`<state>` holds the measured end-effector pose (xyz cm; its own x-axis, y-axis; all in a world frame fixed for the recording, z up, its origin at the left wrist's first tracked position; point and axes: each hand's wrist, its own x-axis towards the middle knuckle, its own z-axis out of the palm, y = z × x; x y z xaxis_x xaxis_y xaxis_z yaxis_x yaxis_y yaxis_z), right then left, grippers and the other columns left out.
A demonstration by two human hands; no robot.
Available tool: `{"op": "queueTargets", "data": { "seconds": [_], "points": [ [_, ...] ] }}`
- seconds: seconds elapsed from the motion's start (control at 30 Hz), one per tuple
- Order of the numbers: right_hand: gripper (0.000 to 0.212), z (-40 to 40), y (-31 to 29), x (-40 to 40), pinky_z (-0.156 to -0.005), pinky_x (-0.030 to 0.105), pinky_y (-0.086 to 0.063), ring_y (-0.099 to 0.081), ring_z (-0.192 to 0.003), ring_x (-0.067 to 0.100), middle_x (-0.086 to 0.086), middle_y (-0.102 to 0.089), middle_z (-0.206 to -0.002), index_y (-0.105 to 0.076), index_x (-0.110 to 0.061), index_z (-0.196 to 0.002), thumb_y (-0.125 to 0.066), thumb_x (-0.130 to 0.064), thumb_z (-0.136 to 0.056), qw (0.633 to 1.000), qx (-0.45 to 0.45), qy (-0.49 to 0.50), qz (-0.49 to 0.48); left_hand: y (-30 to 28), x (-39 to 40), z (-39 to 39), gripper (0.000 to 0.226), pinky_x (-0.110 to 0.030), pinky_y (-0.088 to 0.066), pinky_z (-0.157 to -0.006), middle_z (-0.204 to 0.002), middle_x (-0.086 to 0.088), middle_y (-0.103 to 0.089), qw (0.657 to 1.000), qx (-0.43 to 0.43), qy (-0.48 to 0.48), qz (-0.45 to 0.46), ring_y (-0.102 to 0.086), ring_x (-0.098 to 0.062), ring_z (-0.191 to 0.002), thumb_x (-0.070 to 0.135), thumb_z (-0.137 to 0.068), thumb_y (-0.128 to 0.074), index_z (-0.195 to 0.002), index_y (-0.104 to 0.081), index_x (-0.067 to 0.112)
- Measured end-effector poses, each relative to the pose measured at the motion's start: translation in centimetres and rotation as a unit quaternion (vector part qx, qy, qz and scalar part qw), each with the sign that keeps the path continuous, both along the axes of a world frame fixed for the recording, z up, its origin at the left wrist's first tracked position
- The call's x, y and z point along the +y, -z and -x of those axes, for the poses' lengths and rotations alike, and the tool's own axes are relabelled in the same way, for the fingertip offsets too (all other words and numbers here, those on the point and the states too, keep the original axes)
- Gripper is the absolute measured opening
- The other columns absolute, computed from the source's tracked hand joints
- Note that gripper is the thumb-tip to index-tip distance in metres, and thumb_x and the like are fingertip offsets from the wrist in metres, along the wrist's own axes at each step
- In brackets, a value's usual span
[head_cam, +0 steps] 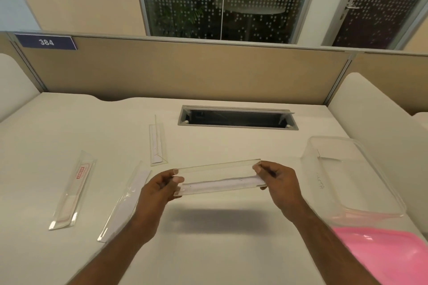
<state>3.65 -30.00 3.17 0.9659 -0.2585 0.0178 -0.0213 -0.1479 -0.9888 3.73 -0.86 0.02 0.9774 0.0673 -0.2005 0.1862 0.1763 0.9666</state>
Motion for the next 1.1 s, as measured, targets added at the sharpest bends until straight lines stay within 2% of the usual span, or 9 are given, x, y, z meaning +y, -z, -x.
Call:
{"op": "queueTargets", "data": {
  "seconds": [0.13,0.33,0.4,0.53,0.67,0.77,0.87,0.97,1.1],
  "points": [
    [0.018,1.4,-0.2,1.2,-0.051,0.021,-0.050,-0.058,-0.052,0.012,-0.004,-0.071,-0.072,-0.077,-0.022,-0.080,-0.066,-0.010,-0.087,1.000,-0.019,0.000,-0.007,-0.4,-0.2,1.3,0.048,-0.038,-0.052,-0.087,-0.119,-0.004,-0.069,0.997,0.018,0.001,0.080,-0.067,-0.027,-0.102,0.037,-0.086,-0.064,-0.130,-0.056,0.019],
    [0.017,2.1,-1.1,2.1,-0.049,0.026,-0.050,-0.058,-0.049,0.021,0.000,-0.065,-0.061,-0.077,-0.011,-0.083,-0.062,-0.007,-0.090,0.997,0.046,-0.044,-0.043,-1.1,0.5,2.3,0.052,-0.034,-0.055,-0.079,-0.110,-0.002,-0.070,0.999,-0.047,-0.008,-0.022,-0.071,-0.023,-0.094,0.044,-0.081,-0.067,-0.131,-0.054,0.035],
    [0.018,2.2,-1.6,2.2,-0.049,0.027,-0.050,-0.058,-0.050,0.022,0.005,-0.062,-0.061,-0.076,-0.009,-0.084,-0.060,-0.006,-0.090,0.996,0.055,-0.056,-0.052,-1.4,1.0,2.2,0.044,-0.034,-0.056,-0.076,-0.105,-0.004,-0.071,0.997,-0.062,-0.011,-0.032,-0.072,-0.023,-0.088,0.042,-0.082,-0.067,-0.124,-0.058,0.034],
    [0.022,2.5,-2.3,2.5,-0.048,0.030,-0.048,-0.055,-0.051,0.024,0.012,-0.061,-0.065,-0.075,-0.006,-0.088,-0.055,0.002,-0.091,0.994,0.065,-0.061,-0.068,-1.9,1.4,2.3,0.037,-0.038,-0.058,-0.079,-0.086,-0.006,-0.072,0.997,-0.053,-0.016,-0.044,-0.069,-0.019,-0.074,0.045,-0.077,-0.069,-0.099,-0.071,0.016],
    [0.028,2.9,-2.9,2.9,-0.049,0.033,-0.052,-0.056,-0.052,0.024,0.025,-0.066,-0.075,-0.069,-0.014,-0.107,-0.051,0.003,-0.093,0.995,0.056,-0.050,-0.064,-2.1,1.6,2.2,0.036,-0.029,-0.056,-0.067,-0.072,-0.004,-0.068,0.997,-0.037,-0.035,-0.050,-0.066,-0.015,-0.064,0.044,-0.077,-0.070,-0.090,-0.073,0.011],
    [0.023,3.3,-3.2,3.4,-0.055,0.035,-0.055,-0.059,-0.053,0.022,0.019,-0.071,-0.080,-0.065,-0.024,-0.108,-0.051,-0.010,-0.097,0.997,0.042,-0.044,-0.056,-2.2,1.8,2.1,0.024,-0.027,-0.055,-0.060,-0.073,-0.007,-0.065,0.997,-0.030,-0.043,-0.059,-0.063,-0.013,-0.059,0.037,-0.086,-0.068,-0.090,-0.074,0.013],
    [0.018,3.7,-3.4,3.8,-0.056,0.033,-0.057,-0.061,-0.055,0.022,0.016,-0.070,-0.081,-0.066,-0.024,-0.105,-0.050,-0.028,-0.098,0.998,0.031,-0.021,-0.060,-2.6,1.8,2.3,0.037,-0.029,-0.053,-0.063,-0.063,-0.004,-0.060,0.997,-0.018,-0.039,-0.067,-0.057,-0.012,-0.056,0.050,-0.078,-0.066,-0.089,-0.073,0.016],
    [0.022,4.2,-3.4,4.0,-0.058,0.033,-0.059,-0.064,-0.061,0.023,0.012,-0.068,-0.081,-0.066,-0.032,-0.105,-0.046,-0.038,-0.097,0.999,0.013,-0.016,-0.039,-2.9,1.8,2.4,0.045,-0.032,-0.050,-0.065,-0.057,-0.001,-0.055,0.997,-0.012,-0.028,-0.077,-0.051,-0.011,-0.052,0.057,-0.073,-0.064,-0.091,-0.072,0.016],
    [0.038,4.6,-3.6,4.1,-0.059,0.034,-0.058,-0.064,-0.060,0.022,0.012,-0.067,-0.085,-0.070,-0.031,-0.104,-0.040,-0.052,-0.091,0.997,0.005,-0.051,-0.057,-3.4,1.6,2.2,0.033,-0.032,-0.050,-0.065,-0.059,0.003,-0.055,0.997,-0.004,-0.034,-0.072,-0.048,-0.009,-0.049,0.049,-0.086,-0.061,-0.091,-0.071,0.017]
  ]
}}
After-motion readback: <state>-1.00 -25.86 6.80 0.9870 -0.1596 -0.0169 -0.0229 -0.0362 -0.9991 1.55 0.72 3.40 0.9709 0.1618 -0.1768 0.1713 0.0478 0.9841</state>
